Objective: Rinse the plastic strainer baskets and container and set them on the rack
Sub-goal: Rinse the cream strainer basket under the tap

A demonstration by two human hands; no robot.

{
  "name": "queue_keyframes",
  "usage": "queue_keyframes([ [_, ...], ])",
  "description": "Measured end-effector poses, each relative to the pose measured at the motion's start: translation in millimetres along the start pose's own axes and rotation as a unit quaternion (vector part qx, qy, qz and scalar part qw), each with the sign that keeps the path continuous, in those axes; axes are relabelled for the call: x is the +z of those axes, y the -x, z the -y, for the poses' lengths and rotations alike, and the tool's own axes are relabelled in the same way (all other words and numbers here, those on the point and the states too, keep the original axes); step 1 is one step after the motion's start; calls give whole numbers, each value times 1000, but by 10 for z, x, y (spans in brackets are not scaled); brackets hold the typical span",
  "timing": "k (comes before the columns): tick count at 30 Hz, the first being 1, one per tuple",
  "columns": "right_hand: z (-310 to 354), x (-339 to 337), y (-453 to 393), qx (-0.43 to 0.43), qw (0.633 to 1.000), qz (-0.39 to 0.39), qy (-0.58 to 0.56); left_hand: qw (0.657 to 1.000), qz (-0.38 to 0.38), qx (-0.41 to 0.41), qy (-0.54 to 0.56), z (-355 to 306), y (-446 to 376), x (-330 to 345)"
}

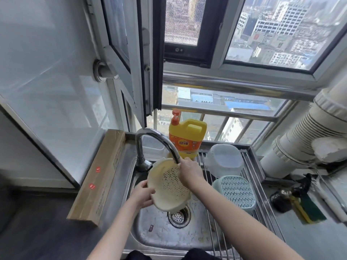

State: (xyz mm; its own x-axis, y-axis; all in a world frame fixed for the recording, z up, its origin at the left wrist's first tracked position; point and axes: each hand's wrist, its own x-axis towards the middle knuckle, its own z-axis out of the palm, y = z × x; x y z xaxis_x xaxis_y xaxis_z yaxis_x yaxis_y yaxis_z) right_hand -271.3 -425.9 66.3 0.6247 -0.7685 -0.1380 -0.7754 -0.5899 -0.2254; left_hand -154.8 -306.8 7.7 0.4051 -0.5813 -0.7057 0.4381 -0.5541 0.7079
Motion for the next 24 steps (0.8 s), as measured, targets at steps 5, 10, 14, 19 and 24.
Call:
queue_keyframes([
  [5, 130, 40, 117, 82, 994, -10, -70, 956, 98, -193, 200, 279, 50, 132],
  [10, 164, 58, 241, 90, 992, -45, -78, 906, 91, -207, 357, 343, 103, 422],
  [14, 92, 25, 176, 66, 997, -51, 2, 916, 59, -200, 343, 377, 71, 516],
  [19, -15, -36, -18, 10, 996, -5, 83, 946, 23, -171, 273, 388, 1, 455],
  [24, 25, -135, -131, -30, 992, 31, 117, 973, 8, -119, 200, 346, -75, 360],
])
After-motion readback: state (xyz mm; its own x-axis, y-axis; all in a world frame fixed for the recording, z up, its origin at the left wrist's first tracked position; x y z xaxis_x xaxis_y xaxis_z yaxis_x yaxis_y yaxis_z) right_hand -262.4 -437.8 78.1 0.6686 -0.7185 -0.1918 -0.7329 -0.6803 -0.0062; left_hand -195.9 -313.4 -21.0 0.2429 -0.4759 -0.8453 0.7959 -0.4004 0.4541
